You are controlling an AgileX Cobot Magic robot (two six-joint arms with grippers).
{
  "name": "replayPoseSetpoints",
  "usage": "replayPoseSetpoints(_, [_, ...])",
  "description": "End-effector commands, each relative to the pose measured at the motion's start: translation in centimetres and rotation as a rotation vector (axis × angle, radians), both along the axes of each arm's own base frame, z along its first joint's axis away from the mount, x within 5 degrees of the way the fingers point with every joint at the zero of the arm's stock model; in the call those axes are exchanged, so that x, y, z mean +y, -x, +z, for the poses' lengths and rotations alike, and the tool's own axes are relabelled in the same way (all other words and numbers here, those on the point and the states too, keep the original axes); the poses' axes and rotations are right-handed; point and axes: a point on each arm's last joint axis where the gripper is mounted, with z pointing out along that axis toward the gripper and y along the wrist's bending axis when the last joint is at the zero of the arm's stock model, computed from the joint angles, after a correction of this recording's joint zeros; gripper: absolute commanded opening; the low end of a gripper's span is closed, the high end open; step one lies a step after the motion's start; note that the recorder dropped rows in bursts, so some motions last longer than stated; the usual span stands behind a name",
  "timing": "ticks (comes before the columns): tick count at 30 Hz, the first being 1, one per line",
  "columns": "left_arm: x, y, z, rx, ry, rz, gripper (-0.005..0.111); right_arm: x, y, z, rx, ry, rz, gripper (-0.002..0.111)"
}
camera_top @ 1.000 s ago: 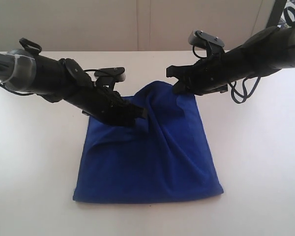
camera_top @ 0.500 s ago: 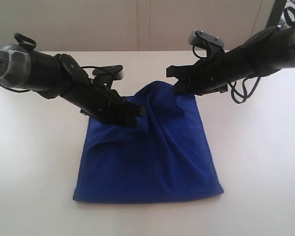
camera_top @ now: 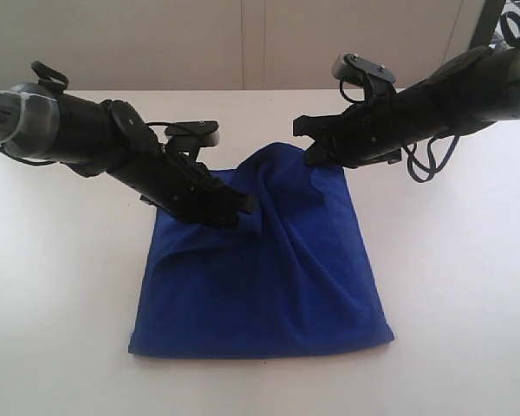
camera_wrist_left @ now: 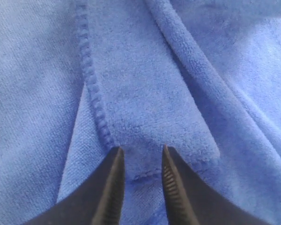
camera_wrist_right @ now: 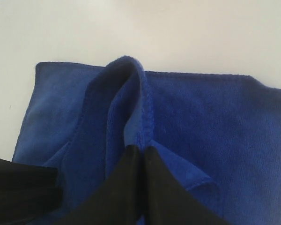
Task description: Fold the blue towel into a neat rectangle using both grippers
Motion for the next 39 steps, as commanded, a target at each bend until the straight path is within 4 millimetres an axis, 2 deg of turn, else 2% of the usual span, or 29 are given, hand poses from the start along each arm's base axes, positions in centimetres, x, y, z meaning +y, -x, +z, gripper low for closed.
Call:
replayPoseSetpoints(1, [0.1,0.1,0.0,0.008,-0.001,0.001,0.035,-0.3,0.1,0.4,-0.001,-0.003,-0.001,0.000])
replayPoseSetpoints(11, [0.1,-0.2,0.0,-0.016,-0.004,0.011,0.035,-0.3,0.1,0.4,0.001,-0.004,0.001,0.000])
replayPoseSetpoints(24, [0.1,-0.1,-1.2,0.029,-0.020,0.008,0.034,-0.3,0.1,0.4,0.001,-0.005,0.002,0.000])
replayPoseSetpoints(26, [0.1,-0.1,-1.3,0.031,-0.020,0.007,0.029,-0.3,0.1,0.4,0.001,-0.005,0.002,0.000])
replayPoseSetpoints(32, [0.1,0.0,-1.3,0.031,-0.021,0.003,0.002,-0.3,0.1,0.4,0.001,-0.005,0.002,0.000])
replayPoseSetpoints(39, [0.1,-0.1,-1.4,0.027,-0.025,-0.002,0.000,-0.3,0.1,0.4,0.001,-0.005,0.002,0.000])
